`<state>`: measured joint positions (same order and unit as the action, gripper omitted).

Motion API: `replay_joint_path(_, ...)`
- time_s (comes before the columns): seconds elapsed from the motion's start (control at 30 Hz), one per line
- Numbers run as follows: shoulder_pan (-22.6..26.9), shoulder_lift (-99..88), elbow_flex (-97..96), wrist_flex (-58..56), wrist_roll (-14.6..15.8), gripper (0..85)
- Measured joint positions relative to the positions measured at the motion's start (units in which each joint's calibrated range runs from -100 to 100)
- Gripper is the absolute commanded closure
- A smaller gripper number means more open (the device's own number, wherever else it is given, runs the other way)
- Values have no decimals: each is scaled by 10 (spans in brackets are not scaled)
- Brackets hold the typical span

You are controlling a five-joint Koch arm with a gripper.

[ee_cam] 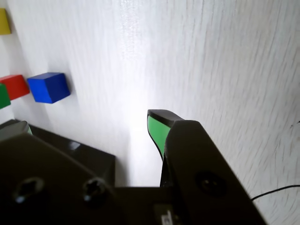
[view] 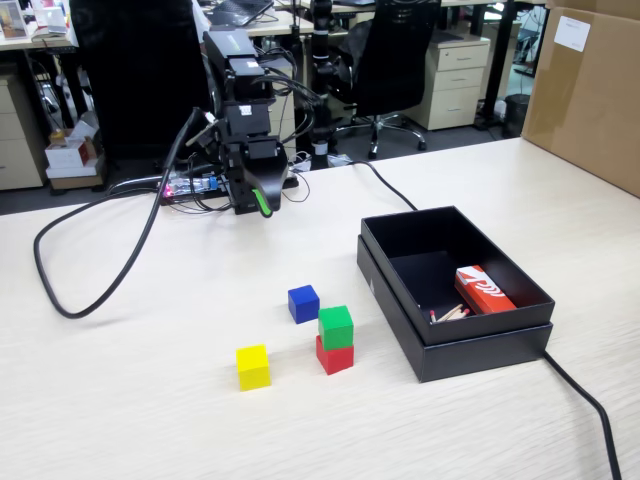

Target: Put the green cube on top of the red cube

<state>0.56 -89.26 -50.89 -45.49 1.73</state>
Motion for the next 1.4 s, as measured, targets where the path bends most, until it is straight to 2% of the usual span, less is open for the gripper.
replay_joint_path(0.17, 2, -87, -106, 46, -7, 342)
replay_joint_path(0.37, -3, -94, -176, 94, -14, 338)
replay_joint_path(0.5, 0, -96, -270, 176, -17, 337)
replay_joint_path(1.03, 13, -106, -409, 393, -27, 335)
replay_joint_path(1.4, 8, -107, -412, 402, -28, 352)
